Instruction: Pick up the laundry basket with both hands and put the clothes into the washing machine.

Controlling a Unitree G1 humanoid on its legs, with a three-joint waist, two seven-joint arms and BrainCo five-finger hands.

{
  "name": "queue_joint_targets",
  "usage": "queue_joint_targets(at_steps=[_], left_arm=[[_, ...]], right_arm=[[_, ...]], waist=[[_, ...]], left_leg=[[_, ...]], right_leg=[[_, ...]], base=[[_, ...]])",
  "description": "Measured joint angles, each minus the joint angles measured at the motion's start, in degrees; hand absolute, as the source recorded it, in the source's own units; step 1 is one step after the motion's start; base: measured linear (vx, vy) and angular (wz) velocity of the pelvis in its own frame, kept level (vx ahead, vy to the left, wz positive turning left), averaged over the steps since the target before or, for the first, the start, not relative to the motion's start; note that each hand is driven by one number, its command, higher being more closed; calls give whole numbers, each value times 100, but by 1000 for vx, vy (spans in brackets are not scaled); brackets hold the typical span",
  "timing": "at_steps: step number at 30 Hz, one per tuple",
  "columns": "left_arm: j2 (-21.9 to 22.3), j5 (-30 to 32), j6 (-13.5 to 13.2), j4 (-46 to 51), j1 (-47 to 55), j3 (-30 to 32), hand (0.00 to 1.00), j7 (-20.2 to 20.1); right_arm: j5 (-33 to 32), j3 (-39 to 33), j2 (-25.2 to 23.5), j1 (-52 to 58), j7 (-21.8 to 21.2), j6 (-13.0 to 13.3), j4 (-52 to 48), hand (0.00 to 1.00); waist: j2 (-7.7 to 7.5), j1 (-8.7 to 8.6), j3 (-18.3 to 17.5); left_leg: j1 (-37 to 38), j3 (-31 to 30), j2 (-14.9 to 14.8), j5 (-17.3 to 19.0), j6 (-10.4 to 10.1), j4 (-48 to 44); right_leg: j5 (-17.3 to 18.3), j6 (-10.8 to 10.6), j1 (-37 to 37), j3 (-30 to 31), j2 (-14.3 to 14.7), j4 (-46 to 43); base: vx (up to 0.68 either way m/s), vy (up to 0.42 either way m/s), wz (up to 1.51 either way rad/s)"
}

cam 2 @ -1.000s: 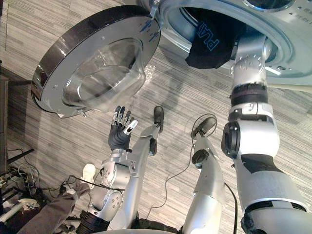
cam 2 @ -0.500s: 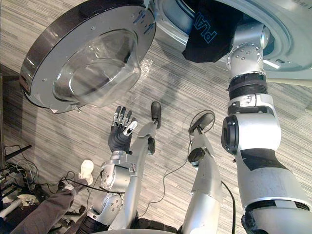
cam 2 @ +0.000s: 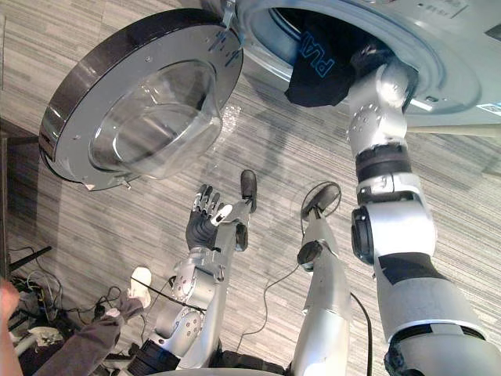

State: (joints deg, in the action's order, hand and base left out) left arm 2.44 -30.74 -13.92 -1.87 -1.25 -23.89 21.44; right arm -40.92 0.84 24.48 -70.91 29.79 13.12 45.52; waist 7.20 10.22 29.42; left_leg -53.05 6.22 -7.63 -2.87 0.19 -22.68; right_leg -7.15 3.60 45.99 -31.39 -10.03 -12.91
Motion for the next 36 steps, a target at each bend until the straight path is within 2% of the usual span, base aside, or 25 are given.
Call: queue_joint_targets(at_steps=[2,4,6,12,18,23,28,36], left_arm=[[1,9,14,-9,2,21,0,-2],[14,56,18,-80,31,150,0,-1],[18,71,24,-148,56,168,0,-1],[19,229,33,-221,65,168,0,-3],[19,234,32,-232,65,171,0,-6],[19,236,32,-232,65,167,0,-11],[19,250,30,-232,78,157,0,-13],[22,397,22,-205,167,153,0,-17]], right_arm=[[267,63,-68,166,-82,-42,-194,0],[654,163,-249,440,-145,-52,-220,0],[857,203,-370,622,-166,-86,-213,0],[1055,199,-652,837,-282,-229,306,0],[999,50,-798,851,-507,-336,1006,0],[994,-297,-816,801,-526,-369,1449,0],[1009,-335,-810,729,-568,-481,1644,0],[1123,-459,-460,550,-567,-621,1896,0]], waist=[[-54,-68,-9],[-186,-174,-8],[-305,-208,-26],[-342,-295,-28],[-342,-277,-28],[-342,-171,-28],[-341,-43,-29],[-332,167,-32]], left_leg=[[59,36,33,22,-19,116],[168,80,65,17,-23,243],[220,133,65,13,-31,269],[239,133,75,20,32,225],[219,111,76,28,36,215],[153,20,82,53,17,209],[79,-75,106,46,9,211],[-265,-326,158,36,35,50]], right_leg=[[-54,-74,-23,38,7,127],[-97,-135,-97,84,17,264],[-122,-167,-121,134,24,311],[-146,-152,-185,117,16,333],[-123,-182,-185,92,16,328],[-108,-198,-179,1,17,329],[-105,-201,-167,-89,12,344],[-61,-255,-41,-318,-10,306]], base=[[4,-10,-7],[20,-13,-7],[36,-18,-7],[53,-14,2],[38,-17,1],[20,-14,6],[30,-12,7],[61,6,11]])
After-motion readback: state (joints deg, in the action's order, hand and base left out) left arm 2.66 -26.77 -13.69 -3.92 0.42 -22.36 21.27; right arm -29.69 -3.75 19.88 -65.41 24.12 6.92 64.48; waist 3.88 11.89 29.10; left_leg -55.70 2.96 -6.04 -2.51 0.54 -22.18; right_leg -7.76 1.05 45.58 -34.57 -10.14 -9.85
